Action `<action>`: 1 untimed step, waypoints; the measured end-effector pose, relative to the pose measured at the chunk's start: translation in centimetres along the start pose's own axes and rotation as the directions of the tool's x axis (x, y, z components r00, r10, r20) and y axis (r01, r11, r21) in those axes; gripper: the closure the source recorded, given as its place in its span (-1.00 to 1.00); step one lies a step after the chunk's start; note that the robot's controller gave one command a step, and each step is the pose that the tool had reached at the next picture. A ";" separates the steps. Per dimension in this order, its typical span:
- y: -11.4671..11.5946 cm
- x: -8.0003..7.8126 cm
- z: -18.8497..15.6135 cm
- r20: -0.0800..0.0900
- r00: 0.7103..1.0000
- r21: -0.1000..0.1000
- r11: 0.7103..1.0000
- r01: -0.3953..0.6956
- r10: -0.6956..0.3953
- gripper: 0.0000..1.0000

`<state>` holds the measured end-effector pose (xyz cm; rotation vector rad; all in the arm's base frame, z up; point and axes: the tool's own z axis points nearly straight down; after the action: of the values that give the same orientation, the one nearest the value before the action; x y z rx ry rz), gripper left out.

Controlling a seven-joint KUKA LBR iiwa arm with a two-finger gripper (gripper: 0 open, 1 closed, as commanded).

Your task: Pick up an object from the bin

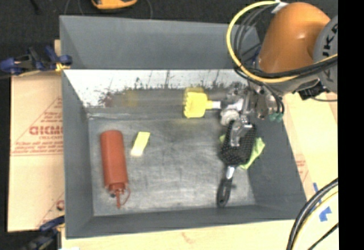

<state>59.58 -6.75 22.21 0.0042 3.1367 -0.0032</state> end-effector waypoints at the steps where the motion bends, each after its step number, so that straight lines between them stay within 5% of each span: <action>1: -2.5 -0.2 4.3 0.003 0.991 0.000 0.991 0.130 -0.130 -1.00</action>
Offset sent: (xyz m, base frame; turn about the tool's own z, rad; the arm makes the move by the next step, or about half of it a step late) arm 0.0251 -0.0909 -0.0621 -0.3568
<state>59.79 -9.23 17.88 -0.2008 3.1276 -0.0035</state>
